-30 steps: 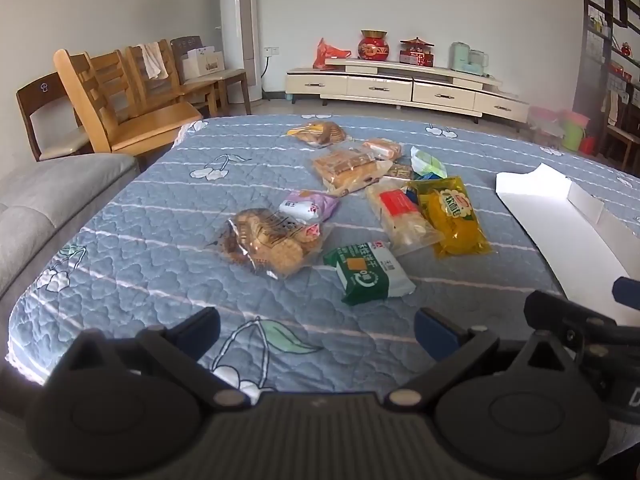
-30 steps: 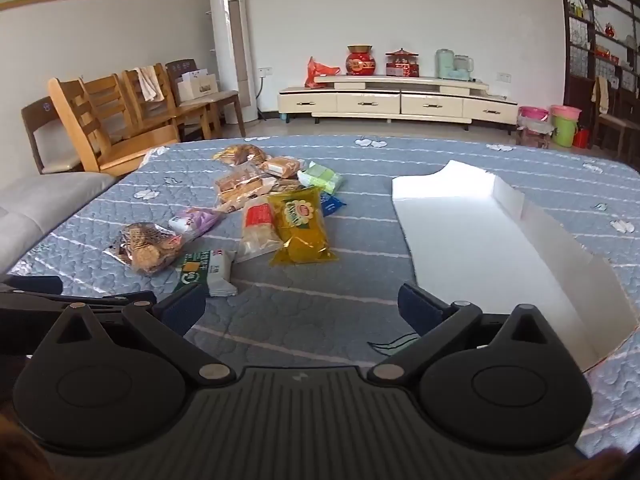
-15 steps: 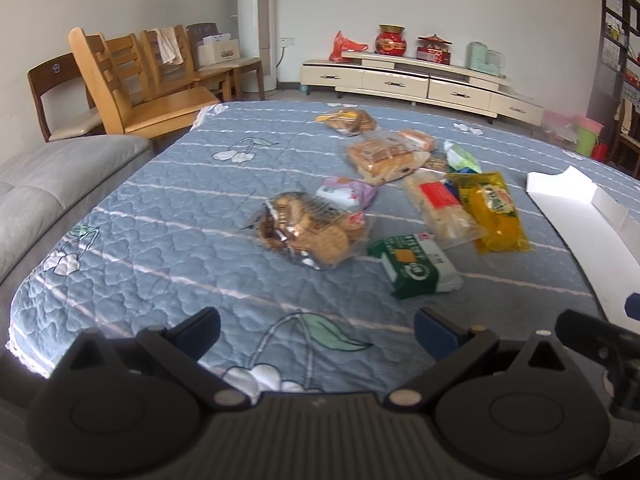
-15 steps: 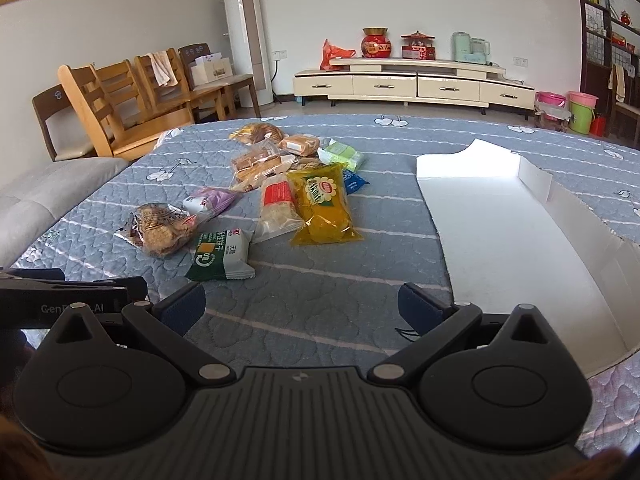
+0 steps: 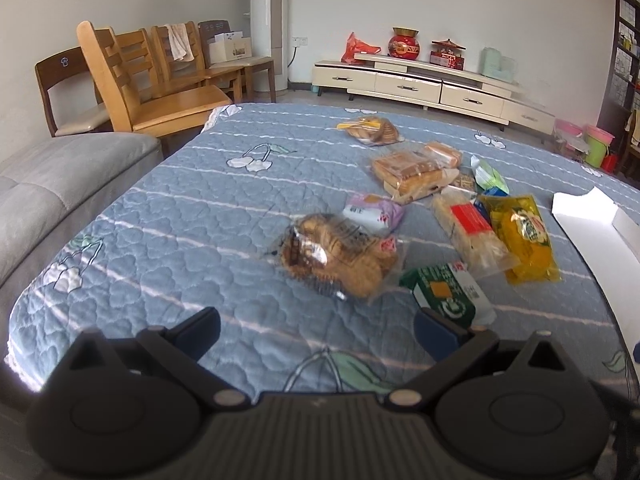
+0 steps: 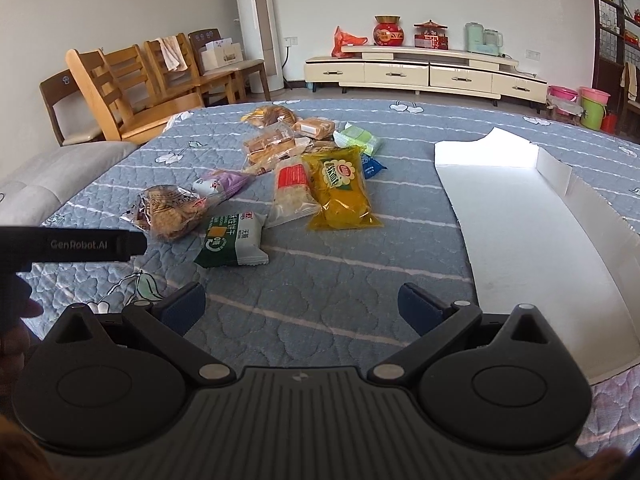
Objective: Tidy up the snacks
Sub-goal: 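Move the left tool toward the clear bag of round biscuits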
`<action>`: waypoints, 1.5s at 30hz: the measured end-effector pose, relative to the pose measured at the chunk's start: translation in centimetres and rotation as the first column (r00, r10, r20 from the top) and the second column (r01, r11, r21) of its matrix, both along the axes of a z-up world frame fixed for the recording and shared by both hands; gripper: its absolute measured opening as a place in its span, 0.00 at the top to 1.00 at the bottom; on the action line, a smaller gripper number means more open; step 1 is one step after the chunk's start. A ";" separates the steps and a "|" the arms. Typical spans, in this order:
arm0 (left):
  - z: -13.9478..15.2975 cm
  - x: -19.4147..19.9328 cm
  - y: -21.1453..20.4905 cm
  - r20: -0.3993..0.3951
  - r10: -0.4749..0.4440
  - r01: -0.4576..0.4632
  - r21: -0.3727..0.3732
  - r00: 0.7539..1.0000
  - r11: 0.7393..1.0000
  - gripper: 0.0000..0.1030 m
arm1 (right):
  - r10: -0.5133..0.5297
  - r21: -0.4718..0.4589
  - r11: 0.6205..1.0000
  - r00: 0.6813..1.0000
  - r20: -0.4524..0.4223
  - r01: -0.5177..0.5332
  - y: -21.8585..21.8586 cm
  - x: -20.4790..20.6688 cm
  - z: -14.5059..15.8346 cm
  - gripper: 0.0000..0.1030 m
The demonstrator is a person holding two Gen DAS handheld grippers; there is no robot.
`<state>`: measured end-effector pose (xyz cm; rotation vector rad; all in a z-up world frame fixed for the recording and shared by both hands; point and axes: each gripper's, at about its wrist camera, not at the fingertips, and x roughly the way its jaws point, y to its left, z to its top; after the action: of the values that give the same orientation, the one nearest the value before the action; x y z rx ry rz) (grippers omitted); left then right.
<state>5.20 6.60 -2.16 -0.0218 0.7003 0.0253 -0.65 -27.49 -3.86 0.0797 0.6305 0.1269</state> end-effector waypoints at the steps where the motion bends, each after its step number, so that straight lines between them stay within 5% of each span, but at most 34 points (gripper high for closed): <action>1: 0.1 0.3 0.0 0.000 -0.003 0.003 0.003 1.000 1.000 0.01 | 0.001 -0.001 1.000 1.000 -0.003 -0.001 0.1 0.1 0.0 0.00; 15: 0.5 4.3 0.3 0.007 -0.038 0.038 0.050 0.999 0.998 0.01 | 0.009 -0.010 1.000 1.000 -0.021 -0.009 0.7 0.6 -0.3 0.00; 26: -0.2 8.0 1.1 -0.013 -0.200 0.200 0.067 0.980 0.977 0.01 | 0.042 -0.033 0.999 0.999 -0.027 -0.042 2.6 2.6 -0.2 0.00; 45: -1.1 7.4 0.1 -0.022 -0.249 0.250 0.090 0.968 0.964 0.01 | -0.011 -0.030 1.000 0.998 -0.065 0.010 4.2 4.5 -1.2 0.00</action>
<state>12.56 6.68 -3.28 0.1555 0.7074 -0.1845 3.84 -23.27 -5.04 0.0590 0.6966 0.1053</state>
